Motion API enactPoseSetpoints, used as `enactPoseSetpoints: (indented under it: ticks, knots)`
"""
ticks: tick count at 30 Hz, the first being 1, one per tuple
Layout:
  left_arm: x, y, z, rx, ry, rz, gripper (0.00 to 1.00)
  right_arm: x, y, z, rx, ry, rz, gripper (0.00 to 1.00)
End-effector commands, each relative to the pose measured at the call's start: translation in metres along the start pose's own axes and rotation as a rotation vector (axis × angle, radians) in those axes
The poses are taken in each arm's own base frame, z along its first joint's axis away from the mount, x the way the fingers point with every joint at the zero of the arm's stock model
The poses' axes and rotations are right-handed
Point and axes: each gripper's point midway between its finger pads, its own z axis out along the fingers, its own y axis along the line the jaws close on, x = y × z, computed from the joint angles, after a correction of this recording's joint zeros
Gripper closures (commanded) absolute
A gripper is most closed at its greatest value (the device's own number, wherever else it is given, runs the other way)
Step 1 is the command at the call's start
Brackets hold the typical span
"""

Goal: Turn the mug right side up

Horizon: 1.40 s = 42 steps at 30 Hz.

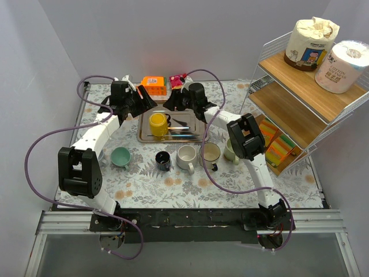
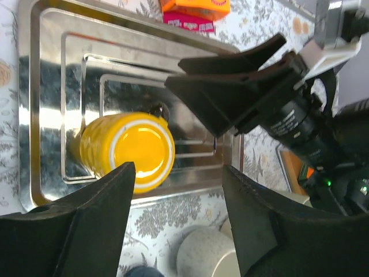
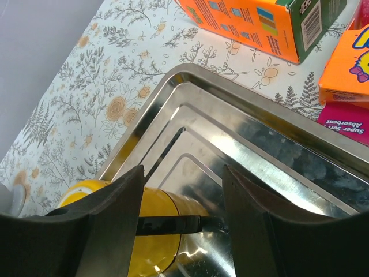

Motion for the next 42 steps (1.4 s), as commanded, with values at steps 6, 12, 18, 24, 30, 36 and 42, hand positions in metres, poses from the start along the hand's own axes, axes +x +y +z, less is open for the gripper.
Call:
enactPoseSetpoints:
  ticks: [6, 12, 18, 24, 30, 36, 42]
  knots:
    - [0.025, 0.005, -0.02, 0.007, 0.033, 0.01, 0.4, 0.006, 0.004, 0.004, -0.042, 0.024, -0.045, 0.38]
    - [0.031, 0.011, -0.027, -0.014, 0.029, 0.019, 0.4, 0.034, 0.0, -0.004, -0.038, 0.123, -0.072, 0.42]
    - [0.043, 0.017, -0.032, -0.019, 0.043, 0.023, 0.4, 0.053, 0.003, -0.023, -0.034, 0.163, -0.083, 0.42]
    - [0.05, 0.022, -0.032, -0.022, 0.05, 0.014, 0.39, 0.048, 0.018, -0.041, -0.052, 0.161, -0.124, 0.43]
    - [0.052, 0.023, -0.028, -0.023, 0.053, 0.003, 0.39, 0.05, 0.038, -0.06, -0.096, 0.176, -0.19, 0.43]
    - [0.054, 0.026, -0.025, -0.035, 0.062, -0.001, 0.39, 0.062, 0.072, -0.079, -0.204, 0.219, -0.358, 0.43]
    - [0.053, 0.028, -0.025, -0.048, 0.053, 0.004, 0.39, 0.073, 0.08, -0.078, -0.195, 0.264, -0.544, 0.41]
